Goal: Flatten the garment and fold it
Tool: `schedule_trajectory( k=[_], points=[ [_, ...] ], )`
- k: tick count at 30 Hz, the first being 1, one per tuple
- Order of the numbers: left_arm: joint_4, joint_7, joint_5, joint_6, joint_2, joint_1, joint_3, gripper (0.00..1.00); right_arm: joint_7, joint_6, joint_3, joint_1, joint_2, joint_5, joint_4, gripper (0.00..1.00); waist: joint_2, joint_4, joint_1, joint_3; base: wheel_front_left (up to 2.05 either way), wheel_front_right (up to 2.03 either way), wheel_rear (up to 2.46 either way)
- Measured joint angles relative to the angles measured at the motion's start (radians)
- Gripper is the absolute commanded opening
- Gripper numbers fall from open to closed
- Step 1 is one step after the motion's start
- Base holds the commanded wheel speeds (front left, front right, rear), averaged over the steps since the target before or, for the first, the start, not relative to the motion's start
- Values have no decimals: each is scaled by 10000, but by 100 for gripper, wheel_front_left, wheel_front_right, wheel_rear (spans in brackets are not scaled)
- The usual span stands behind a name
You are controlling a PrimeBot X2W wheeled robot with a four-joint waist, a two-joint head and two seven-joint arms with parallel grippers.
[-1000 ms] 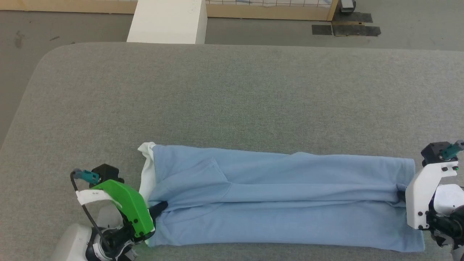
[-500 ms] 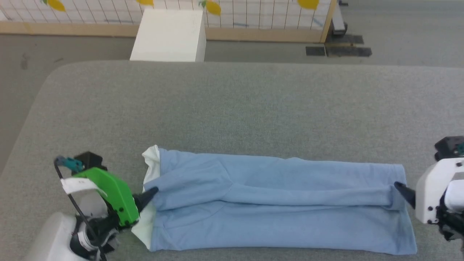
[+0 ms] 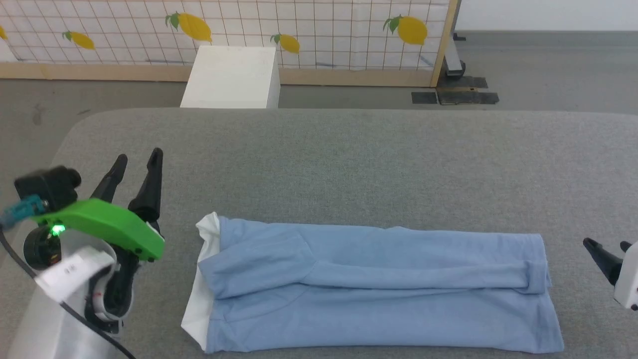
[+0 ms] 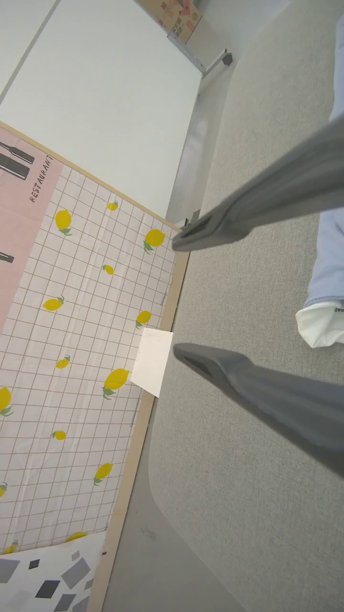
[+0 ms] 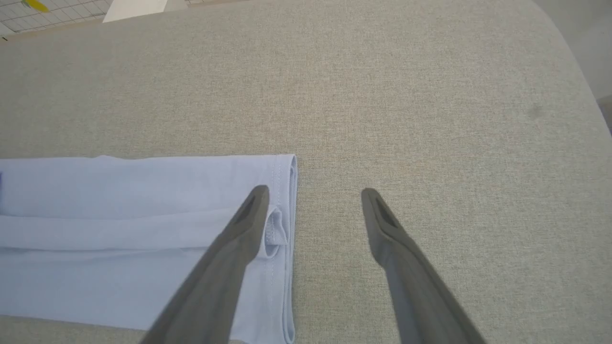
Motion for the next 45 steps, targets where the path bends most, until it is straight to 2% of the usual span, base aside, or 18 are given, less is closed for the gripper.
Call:
schedule_trajectory(
  k=[4, 9, 20, 29, 35, 37, 45],
  points=[
    [522, -1522, 890, -127, -104, 51, -201, 100, -236, -2, 142, 206, -130, 232, 251, 100, 0, 14, 0, 237, 0, 0, 0],
    [1152, -2452, 1684, -128, -111, 50, -529, 100, -403, -2, 633, 364, -445, 568, 750, 100, 0, 69, 0, 627, 0, 0, 0],
    [1327, -3346, 1998, -171, -142, -37, -619, 100, -708, 0, 1988, 97, -746, 1507, 1638, 100, 0, 281, 0, 1505, 0, 0, 0],
    [1306, -3530, 1979, -199, -297, -81, -614, 100, -725, -2, 3039, -606, -882, 2025, 1885, 100, 0, 383, 0, 1834, 0, 0, 0],
    [1373, -3540, 1910, -201, -334, -86, -621, 100, -441, -2, 3271, -793, -1030, 2138, 2094, 100, 0, 415, 0, 1850, 0, 0, 0],
    [1377, -3542, 1908, -201, -337, -90, -619, 100, -69, -2, 3198, -923, -1070, 2196, 2178, 0, 0, 434, 0, 1903, 0, 0, 0],
    [1369, -3588, 1847, -201, -384, -90, -621, 100, 295, 12, 2715, -942, -1005, 2042, 2194, 0, 0, 443, 1, 1905, 0, 0, 0]
  ],
)
